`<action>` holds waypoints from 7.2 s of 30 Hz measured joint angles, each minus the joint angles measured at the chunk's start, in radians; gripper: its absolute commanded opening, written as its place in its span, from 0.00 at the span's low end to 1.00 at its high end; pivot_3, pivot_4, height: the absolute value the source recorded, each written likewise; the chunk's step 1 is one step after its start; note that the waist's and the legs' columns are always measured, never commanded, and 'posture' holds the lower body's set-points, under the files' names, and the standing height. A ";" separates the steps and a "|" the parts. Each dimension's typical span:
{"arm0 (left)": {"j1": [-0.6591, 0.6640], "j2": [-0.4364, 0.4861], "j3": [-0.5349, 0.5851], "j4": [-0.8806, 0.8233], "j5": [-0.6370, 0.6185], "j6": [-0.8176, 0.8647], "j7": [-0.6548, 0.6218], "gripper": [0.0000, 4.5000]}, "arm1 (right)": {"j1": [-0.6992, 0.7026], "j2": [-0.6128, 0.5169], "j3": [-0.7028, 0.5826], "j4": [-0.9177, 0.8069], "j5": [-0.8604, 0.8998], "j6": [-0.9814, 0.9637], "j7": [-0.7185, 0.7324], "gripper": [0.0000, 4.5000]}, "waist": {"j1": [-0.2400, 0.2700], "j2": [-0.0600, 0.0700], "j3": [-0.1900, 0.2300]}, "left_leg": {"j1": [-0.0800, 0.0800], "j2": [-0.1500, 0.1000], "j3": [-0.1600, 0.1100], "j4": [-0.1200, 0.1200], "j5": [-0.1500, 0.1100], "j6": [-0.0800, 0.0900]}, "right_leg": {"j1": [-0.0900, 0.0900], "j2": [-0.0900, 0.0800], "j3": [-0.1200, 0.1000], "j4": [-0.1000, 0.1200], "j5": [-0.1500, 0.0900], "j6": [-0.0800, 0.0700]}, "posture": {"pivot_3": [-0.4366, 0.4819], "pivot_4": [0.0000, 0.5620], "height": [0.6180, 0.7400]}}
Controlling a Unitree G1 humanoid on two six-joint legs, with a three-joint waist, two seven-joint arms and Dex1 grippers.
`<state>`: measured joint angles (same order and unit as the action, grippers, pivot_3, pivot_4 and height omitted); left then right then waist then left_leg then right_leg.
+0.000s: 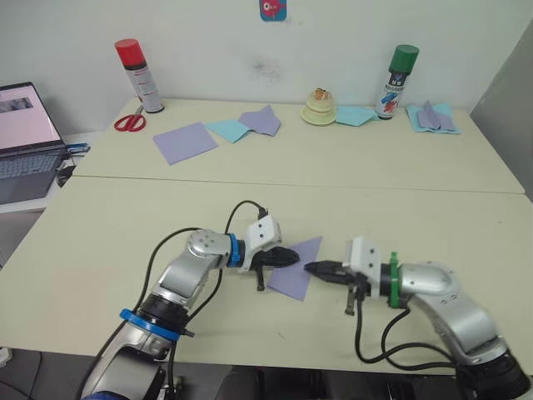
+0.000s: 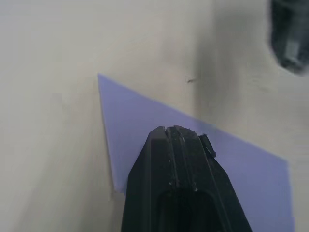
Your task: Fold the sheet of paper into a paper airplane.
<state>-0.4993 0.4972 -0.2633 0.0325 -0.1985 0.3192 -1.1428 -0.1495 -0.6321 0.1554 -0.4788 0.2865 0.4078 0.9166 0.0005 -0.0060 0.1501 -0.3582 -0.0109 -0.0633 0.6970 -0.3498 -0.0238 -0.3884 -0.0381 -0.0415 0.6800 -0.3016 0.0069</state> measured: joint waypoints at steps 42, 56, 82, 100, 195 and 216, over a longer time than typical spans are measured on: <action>-0.301 -0.029 -0.145 0.549 0.345 -1.112 -0.182 0.01 | 0.065 -0.184 -0.163 -0.172 0.173 0.252 -0.055 1.00 | -0.001 -0.005 0.010 | -0.004 -0.001 -0.001 0.003 0.000 0.000 | -0.001 0.000 -0.004 0.000 0.000 0.000 | 0.48 0.27 0.81; -0.282 -0.134 -0.223 0.267 0.545 -0.521 -0.065 0.12 | 0.154 -0.203 -0.255 -0.139 0.157 0.210 -0.092 1.00 | 0.001 -0.005 0.010 | -0.003 -0.001 -0.001 0.003 0.000 0.000 | 0.000 0.000 -0.004 0.001 0.000 0.000 | 0.48 0.27 0.81; -0.120 0.168 -0.033 -0.071 0.072 -0.170 -0.327 0.99 | 0.293 0.119 0.117 -0.139 -0.290 -0.034 -0.473 1.00 | -0.005 -0.004 0.010 | -0.001 0.000 0.000 0.003 0.001 -0.001 | 0.000 0.001 -0.001 0.002 0.000 0.000 | 0.48 0.27 0.81; -0.034 0.235 0.043 -0.158 -0.035 -0.074 -0.227 1.00 | 0.237 0.311 0.115 0.094 -0.422 -0.211 -0.648 0.16 | -0.003 -0.004 0.010 | -0.002 0.000 0.001 0.003 0.000 0.000 | -0.001 0.001 0.000 0.002 0.000 0.000 | 0.48 0.27 0.81; -0.125 0.015 -0.114 0.183 0.097 -0.234 -0.067 0.01 | -0.224 -0.059 0.238 0.370 -0.254 -0.286 0.241 0.00 | -0.002 -0.003 0.012 | -0.003 0.001 0.004 0.005 0.001 0.000 | -0.002 0.001 -0.001 0.001 0.001 -0.001 | 0.48 0.27 0.81; -0.199 -0.108 -0.152 0.452 0.197 -0.414 -0.108 0.01 | -0.172 -0.061 0.182 0.260 -0.237 -0.258 0.193 0.00 | 0.000 -0.003 0.012 | -0.003 0.001 0.003 0.006 0.001 -0.001 | -0.001 0.000 -0.001 0.002 0.001 -0.001 | 0.48 0.27 0.81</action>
<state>-0.6983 0.3890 -0.4156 0.4845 -0.0013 -0.0947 -1.2505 -0.3213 -0.6935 0.3369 -0.2186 0.0493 0.1503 1.1094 0.0006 -0.0090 0.1616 -0.3609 -0.0098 -0.0598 0.7030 -0.3492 -0.0245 -0.3893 -0.0380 -0.0428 0.6816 -0.3001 0.0061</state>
